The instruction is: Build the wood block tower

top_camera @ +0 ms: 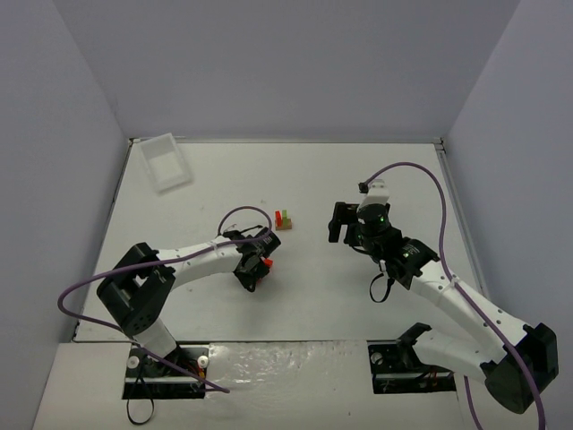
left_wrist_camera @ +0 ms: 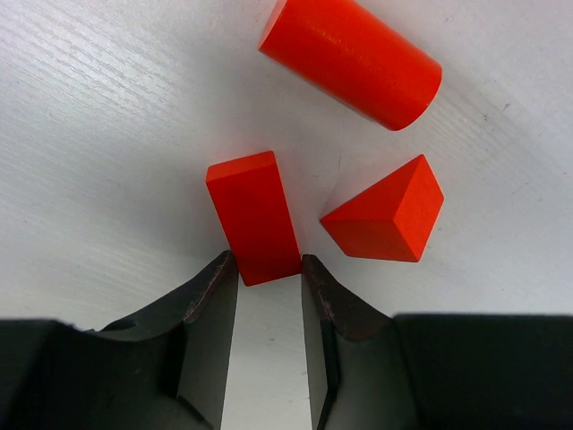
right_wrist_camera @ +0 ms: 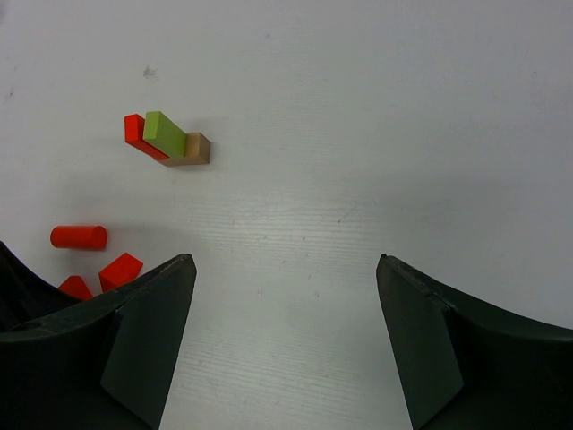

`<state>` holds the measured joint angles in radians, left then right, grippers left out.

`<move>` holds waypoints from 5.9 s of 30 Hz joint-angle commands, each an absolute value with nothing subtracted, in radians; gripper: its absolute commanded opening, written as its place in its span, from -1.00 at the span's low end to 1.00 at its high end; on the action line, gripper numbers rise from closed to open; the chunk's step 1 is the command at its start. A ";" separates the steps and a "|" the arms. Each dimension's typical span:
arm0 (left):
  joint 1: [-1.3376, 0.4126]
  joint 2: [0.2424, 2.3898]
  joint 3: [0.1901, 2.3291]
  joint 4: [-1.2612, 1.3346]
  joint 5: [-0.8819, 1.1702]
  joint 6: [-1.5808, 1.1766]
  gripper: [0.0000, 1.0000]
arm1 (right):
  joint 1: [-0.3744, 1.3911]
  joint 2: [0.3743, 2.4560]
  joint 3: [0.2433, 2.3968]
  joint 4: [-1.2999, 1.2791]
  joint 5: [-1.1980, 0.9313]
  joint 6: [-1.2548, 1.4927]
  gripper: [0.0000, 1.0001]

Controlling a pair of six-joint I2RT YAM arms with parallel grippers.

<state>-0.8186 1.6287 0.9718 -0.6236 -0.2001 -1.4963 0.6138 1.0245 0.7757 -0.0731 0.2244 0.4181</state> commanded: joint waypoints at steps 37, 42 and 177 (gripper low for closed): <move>-0.892 0.820 0.763 -0.143 -0.009 -0.042 -1.00 | 0.687 1.409 1.339 -0.061 -0.567 0.510 0.26; -0.892 0.825 0.771 -0.119 0.000 -0.007 -1.00 | 0.744 1.452 1.357 -0.063 -0.554 0.539 0.15; -0.278 0.884 0.704 -0.412 0.000 -0.399 0.94 | 0.741 1.893 1.366 0.064 0.367 0.565 -1.00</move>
